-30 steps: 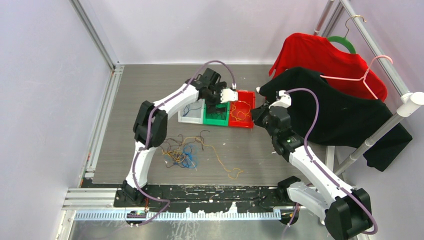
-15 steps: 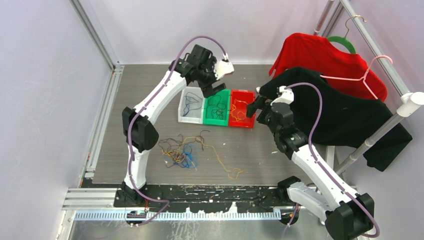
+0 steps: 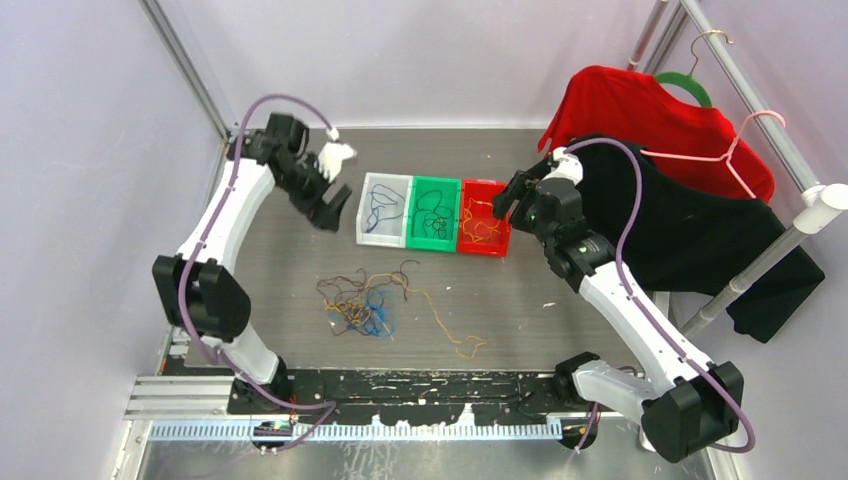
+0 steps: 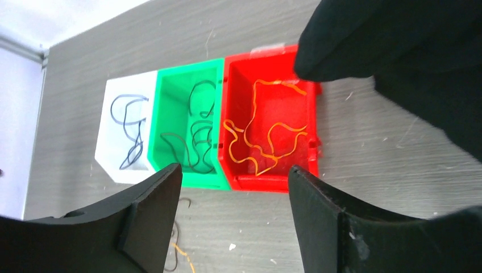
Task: Untangle the cables
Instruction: Untie the cable.
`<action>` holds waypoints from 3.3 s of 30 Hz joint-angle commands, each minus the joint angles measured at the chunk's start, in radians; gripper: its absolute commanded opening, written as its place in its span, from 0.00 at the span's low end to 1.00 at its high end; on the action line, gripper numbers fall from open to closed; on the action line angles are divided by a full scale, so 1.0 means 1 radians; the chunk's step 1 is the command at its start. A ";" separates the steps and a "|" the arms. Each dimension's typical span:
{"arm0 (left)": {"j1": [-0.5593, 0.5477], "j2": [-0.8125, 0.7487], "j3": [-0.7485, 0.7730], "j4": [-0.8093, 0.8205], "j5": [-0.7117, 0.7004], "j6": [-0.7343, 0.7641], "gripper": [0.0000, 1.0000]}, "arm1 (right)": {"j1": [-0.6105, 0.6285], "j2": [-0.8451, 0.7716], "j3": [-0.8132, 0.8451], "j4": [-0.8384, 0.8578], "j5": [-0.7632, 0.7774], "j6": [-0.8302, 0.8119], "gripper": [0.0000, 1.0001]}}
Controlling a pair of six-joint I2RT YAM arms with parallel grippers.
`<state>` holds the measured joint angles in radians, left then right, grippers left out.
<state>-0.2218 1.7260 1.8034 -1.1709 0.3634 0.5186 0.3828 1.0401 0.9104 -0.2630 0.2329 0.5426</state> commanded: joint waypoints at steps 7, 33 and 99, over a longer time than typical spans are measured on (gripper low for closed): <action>-0.056 -0.267 -0.573 0.068 0.179 0.167 0.89 | 0.034 0.048 -0.026 0.034 -0.188 0.074 0.67; -0.166 -0.126 -0.372 -0.015 0.038 0.037 0.00 | 0.137 0.041 -0.041 0.109 -0.216 0.050 0.56; -0.216 -0.305 0.163 -0.349 0.299 0.044 0.00 | 0.654 0.318 -0.182 0.920 0.212 -0.096 0.70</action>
<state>-0.4328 1.4658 1.9587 -1.5528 0.6697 0.5404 1.0325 1.4773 0.7486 0.6010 0.3817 0.4252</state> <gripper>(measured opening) 0.010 0.710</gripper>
